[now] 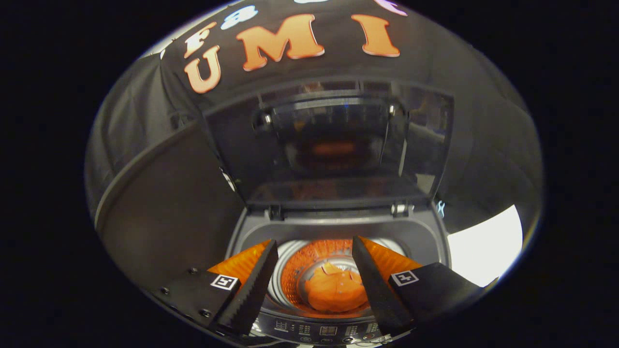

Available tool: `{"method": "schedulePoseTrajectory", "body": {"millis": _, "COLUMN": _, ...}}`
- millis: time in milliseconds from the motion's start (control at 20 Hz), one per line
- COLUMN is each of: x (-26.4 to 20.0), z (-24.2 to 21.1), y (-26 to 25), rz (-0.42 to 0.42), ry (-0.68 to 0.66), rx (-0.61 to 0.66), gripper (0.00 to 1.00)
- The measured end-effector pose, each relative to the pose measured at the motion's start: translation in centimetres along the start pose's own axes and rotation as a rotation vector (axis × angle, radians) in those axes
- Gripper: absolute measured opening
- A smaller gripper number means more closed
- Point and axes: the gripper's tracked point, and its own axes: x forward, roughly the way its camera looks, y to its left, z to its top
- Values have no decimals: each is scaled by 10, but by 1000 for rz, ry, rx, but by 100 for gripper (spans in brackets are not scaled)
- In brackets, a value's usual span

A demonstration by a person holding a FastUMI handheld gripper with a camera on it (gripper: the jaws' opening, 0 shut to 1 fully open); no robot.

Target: Put the clothes into the washing machine and then close the washing machine lid.

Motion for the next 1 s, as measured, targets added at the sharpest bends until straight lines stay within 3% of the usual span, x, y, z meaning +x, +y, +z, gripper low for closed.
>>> {"method": "schedulePoseTrajectory", "body": {"millis": 450, "x": -83, "z": 145, "y": 14, "rz": 30, "ry": -297, "rx": -23, "gripper": 99}}
{"method": "schedulePoseTrajectory", "body": {"millis": 600, "x": -74, "z": 180, "y": -9, "rz": -24, "ry": -330, "rx": -71, "gripper": 98}}
{"method": "schedulePoseTrajectory", "body": {"millis": 1000, "x": 8, "z": 235, "y": -24, "rz": -57, "ry": -277, "rx": -103, "gripper": 98}}
